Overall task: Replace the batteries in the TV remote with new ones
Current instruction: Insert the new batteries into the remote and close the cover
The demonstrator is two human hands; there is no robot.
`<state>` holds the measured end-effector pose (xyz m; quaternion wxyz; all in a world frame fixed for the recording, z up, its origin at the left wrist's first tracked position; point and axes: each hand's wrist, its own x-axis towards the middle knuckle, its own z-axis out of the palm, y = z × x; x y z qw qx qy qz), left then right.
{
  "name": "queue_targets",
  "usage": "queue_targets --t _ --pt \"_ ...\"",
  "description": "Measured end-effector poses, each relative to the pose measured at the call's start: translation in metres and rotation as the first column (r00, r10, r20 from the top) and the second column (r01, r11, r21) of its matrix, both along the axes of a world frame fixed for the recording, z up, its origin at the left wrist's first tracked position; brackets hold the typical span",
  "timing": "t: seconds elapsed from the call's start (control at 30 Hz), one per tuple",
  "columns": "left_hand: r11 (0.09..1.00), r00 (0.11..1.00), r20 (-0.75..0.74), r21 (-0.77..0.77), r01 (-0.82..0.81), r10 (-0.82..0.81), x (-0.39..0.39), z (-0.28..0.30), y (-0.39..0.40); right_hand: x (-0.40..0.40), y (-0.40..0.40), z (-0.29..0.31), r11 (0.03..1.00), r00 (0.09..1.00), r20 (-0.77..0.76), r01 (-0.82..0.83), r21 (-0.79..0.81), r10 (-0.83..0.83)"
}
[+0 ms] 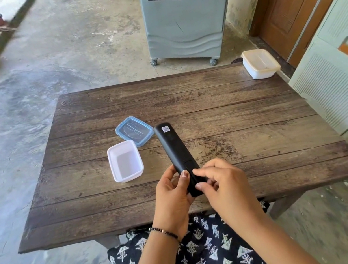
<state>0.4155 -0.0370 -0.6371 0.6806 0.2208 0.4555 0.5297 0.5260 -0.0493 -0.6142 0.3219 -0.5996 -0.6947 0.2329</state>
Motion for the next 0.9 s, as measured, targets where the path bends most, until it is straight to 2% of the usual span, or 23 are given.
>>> queue_targets --t 0.33,0.5,0.67,0.9 --pt "1.000 0.998 0.049 -0.013 -0.026 0.026 0.006 0.004 -0.007 0.004 -0.005 -0.003 0.999 0.998 0.061 0.014 0.050 -0.017" --pt "0.997 0.992 0.103 -0.015 -0.069 0.071 0.005 0.007 -0.008 0.001 -0.012 0.002 0.990 0.978 0.209 -0.049 0.131 0.020" --pt "0.997 0.994 0.077 -0.012 -0.074 0.074 0.003 0.007 -0.006 0.003 -0.021 -0.004 0.984 0.971 0.240 -0.042 0.171 -0.001" --pt "0.996 0.996 0.024 -0.016 -0.088 0.088 0.007 0.005 -0.013 0.002 -0.019 -0.004 0.989 0.945 0.325 -0.080 0.124 0.035"
